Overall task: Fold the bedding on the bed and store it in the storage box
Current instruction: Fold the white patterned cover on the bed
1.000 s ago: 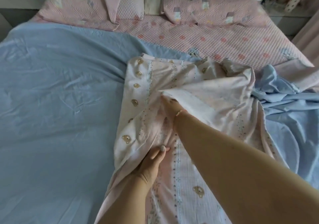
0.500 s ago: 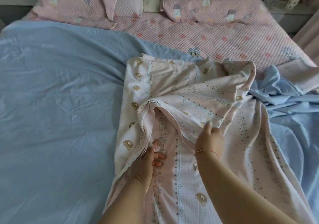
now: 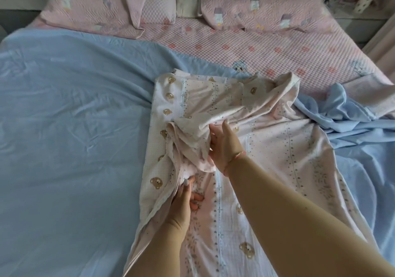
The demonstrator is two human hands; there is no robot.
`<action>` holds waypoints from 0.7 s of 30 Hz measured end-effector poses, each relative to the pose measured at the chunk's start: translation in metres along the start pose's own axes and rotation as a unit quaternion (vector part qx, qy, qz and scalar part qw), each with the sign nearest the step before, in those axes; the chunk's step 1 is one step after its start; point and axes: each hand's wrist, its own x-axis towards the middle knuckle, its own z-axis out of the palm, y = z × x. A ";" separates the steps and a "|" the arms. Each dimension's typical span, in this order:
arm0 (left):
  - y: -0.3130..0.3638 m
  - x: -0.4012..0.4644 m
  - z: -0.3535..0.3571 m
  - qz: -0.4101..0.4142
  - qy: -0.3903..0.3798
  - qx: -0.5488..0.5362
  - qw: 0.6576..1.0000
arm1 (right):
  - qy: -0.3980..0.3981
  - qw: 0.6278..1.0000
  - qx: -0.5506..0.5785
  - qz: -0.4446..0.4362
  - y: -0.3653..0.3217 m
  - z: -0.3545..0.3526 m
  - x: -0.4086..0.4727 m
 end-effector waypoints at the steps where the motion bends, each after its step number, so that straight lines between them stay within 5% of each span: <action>1: 0.000 0.001 0.000 -0.002 0.001 0.008 1.000 | 0.026 0.999 -0.013 -0.032 0.006 -0.006 -0.002; 5: 0.008 -0.001 0.001 -0.004 0.002 -0.004 1.000 | 0.270 0.948 -0.125 -0.109 0.022 -0.039 -0.002; 6: 0.008 -0.001 0.001 -0.007 0.004 -0.007 1.000 | 0.234 0.960 -0.121 -0.097 0.024 -0.042 0.001; 8: 0.008 0.002 0.001 -0.020 0.009 -0.013 1.000 | 0.033 0.992 -0.107 -0.055 0.014 -0.025 -0.001; 10: 0.008 0.006 0.001 -0.035 0.010 -0.010 0.999 | -0.062 0.983 -0.160 -0.063 0.001 -0.004 0.003; 14: 0.015 0.005 0.005 -0.046 0.037 0.010 0.998 | 0.073 0.901 -0.424 -0.059 0.014 -0.035 0.013; 17: 0.027 0.007 0.007 -0.060 0.049 0.030 0.996 | 0.065 0.942 -0.324 0.065 0.032 -0.058 0.006; 21: 0.060 0.025 0.013 -0.052 -0.006 0.063 0.997 | 0.105 0.945 -0.295 0.097 0.019 -0.056 0.024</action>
